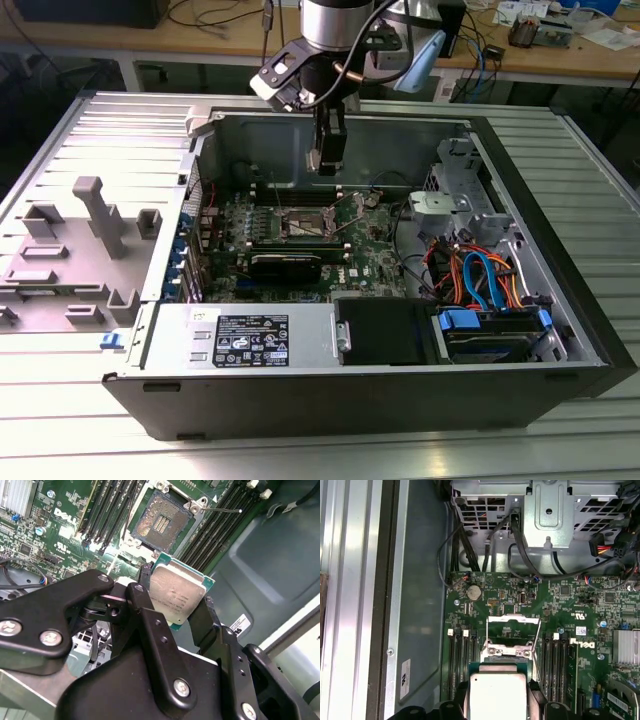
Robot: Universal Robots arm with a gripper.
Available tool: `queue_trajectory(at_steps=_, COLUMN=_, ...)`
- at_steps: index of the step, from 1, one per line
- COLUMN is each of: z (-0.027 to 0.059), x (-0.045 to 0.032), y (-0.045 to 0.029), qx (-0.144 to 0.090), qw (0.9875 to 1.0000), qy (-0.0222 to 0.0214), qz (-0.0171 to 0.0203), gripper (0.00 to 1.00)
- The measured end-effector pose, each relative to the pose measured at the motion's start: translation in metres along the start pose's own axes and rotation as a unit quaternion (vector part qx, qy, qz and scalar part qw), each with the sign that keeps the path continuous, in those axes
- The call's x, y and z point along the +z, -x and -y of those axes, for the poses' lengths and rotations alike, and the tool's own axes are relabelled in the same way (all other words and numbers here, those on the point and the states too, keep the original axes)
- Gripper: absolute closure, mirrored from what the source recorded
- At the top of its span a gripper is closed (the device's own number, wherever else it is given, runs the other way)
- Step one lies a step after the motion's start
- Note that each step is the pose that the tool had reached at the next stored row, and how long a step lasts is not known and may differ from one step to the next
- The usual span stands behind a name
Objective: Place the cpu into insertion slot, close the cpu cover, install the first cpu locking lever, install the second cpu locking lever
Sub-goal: 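Place the cpu into insertion slot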
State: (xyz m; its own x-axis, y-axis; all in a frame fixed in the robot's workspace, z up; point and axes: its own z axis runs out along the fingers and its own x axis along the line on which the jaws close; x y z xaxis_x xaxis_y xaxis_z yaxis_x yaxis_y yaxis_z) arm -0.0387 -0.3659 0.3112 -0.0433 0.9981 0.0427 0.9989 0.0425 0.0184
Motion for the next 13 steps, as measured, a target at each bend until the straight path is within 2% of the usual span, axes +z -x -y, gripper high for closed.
queue_trajectory(at_steps=11, z=0.0000, x=0.0004, y=0.0000, qx=0.000, qw=1.0000, qy=0.0000, qz=0.0000, gripper=0.45)
queue_trajectory(at_steps=13, z=0.0003, x=0.0029, y=0.0000, qx=0.000, qw=1.0000, qy=0.0001, qz=0.0005, gripper=0.45)
